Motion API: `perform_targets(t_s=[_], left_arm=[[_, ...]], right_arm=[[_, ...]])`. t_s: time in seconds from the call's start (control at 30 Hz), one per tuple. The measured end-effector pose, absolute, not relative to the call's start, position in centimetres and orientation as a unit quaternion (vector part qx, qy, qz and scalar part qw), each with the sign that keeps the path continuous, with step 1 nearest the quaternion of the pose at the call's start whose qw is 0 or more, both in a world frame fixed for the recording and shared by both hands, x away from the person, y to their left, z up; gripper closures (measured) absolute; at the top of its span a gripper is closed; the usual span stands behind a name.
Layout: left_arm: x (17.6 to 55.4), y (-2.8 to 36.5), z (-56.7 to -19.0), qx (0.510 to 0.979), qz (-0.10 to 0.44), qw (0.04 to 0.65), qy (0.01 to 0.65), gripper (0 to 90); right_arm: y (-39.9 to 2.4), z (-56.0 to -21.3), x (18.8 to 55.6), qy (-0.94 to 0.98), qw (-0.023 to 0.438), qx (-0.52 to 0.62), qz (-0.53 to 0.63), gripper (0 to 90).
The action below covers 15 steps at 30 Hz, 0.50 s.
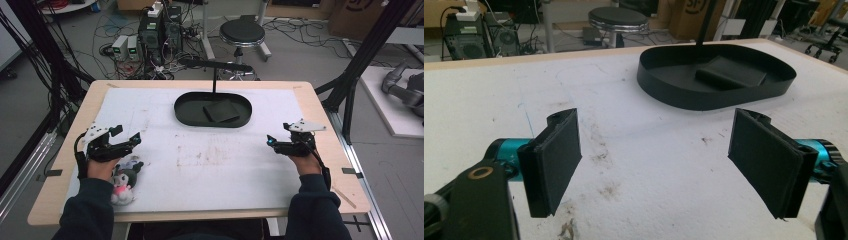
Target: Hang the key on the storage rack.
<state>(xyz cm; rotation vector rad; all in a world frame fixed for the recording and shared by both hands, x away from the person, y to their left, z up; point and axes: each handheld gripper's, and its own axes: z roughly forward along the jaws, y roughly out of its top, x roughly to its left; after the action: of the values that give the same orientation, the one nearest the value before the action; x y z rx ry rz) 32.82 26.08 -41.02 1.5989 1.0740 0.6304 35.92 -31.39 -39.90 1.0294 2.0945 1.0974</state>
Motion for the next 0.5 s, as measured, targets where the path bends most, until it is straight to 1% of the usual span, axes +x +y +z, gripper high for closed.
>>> perform_targets(t_s=[0.27, 0.5], left_arm=[[32.5, 26.5, -40.7, 0.682, 0.251, 0.513, 0.456, 21.3], [31.6, 26.1, -40.2, 0.697, 0.244, 0.486, 0.467, 21.3]], right_arm=[[-31.7, -40.2, 35.9, 0.778, 0.275, 0.391, 0.407, 21.8], [-31.5, -40.4, 36.2, 0.780, 0.273, 0.395, 0.402, 21.8]])
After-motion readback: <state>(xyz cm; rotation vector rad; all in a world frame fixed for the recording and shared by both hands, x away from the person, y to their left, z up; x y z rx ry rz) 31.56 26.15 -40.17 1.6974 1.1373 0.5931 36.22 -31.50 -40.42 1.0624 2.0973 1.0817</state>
